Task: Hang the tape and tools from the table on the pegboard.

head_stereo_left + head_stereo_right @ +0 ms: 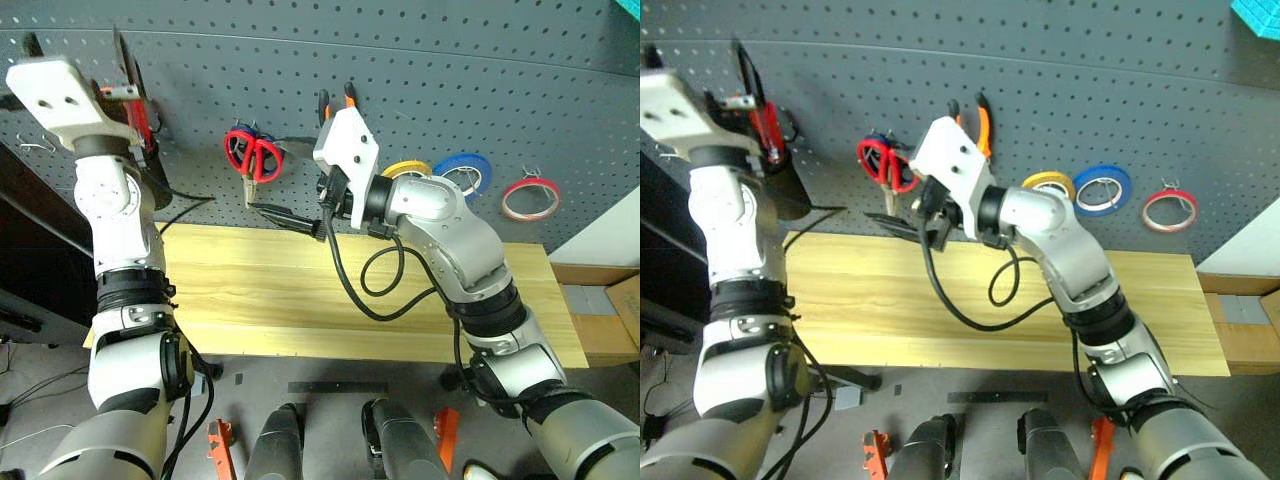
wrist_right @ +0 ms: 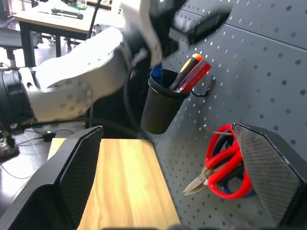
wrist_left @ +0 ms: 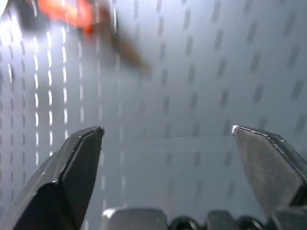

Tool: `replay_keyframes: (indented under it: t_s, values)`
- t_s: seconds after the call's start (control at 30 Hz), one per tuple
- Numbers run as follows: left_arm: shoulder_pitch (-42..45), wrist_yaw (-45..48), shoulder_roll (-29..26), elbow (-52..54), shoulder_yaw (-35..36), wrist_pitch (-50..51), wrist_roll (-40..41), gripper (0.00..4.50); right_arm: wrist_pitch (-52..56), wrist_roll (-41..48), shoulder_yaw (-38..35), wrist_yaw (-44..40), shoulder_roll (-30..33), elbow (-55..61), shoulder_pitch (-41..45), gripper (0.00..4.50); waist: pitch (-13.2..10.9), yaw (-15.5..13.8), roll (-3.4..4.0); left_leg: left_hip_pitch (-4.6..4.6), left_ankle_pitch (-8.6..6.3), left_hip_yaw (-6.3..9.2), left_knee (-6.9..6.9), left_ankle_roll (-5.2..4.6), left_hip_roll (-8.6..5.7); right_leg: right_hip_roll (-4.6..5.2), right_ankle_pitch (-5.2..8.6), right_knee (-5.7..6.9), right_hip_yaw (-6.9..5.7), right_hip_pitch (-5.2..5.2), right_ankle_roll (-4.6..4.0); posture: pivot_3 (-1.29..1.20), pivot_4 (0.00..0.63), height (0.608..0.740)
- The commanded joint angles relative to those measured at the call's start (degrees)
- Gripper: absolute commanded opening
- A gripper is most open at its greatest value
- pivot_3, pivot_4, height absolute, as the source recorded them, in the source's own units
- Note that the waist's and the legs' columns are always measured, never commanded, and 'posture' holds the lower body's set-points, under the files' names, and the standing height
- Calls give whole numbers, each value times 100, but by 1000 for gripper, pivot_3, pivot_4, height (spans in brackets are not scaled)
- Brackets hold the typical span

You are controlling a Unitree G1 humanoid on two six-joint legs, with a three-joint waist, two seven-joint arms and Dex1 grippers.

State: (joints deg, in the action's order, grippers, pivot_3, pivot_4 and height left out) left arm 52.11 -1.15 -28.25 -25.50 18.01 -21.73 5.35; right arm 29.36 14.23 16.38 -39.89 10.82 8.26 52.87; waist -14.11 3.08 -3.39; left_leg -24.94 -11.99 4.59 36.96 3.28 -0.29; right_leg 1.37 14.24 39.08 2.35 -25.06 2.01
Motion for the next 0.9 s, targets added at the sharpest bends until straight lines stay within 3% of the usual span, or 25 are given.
replay_keyframes:
  t_s: [0.03,0.2,0.3,0.43,0.57,0.67,0.9]
  values:
    - [-150,1016,115,1456,-797,691,332,4446,336,416,-559,-26,232,639,-181,4500,14,-15,2,0,2,-1,0,2,-1,3,0,-1,1,1,0,-61,152,740]
    - [-1469,2110,211,3076,-1538,2511,1237,4446,795,677,-817,-113,879,1317,-937,4500,149,35,64,11,-4,-9,2,-10,-4,13,1,-11,11,25,1,-71,139,740]
    - [-2262,1989,314,3857,-1617,3862,1722,4446,885,609,-735,-64,1258,1662,-1579,4500,168,141,84,43,-5,-11,0,-12,-3,-3,3,-6,15,53,3,-76,124,740]
    - [-3051,1709,420,4419,-1772,4636,1492,4446,893,589,-813,136,1412,1805,-2331,4500,188,206,100,98,-4,-7,-2,-10,7,-33,-2,12,15,92,-6,-76,104,740]
    - [-3683,1515,472,4216,-1792,4505,981,4446,490,244,-833,471,1378,1459,-3099,4500,324,189,129,135,-3,-6,0,-9,3,-38,-1,0,16,137,-5,-67,77,740]
    - [-4257,1426,586,3533,-1602,4137,767,4446,-353,-217,-867,1005,1094,701,-3658,4500,478,188,125,201,-5,-18,-14,-9,-2,-36,17,-20,27,203,19,-66,52,740]
    - [-4739,1179,858,2150,-1126,3203,516,4446,-2245,-858,-1061,1619,753,-1111,-4265,4500,747,174,130,245,-4,-21,-5,-10,-2,-38,21,-27,26,254,21,-52,0,740]
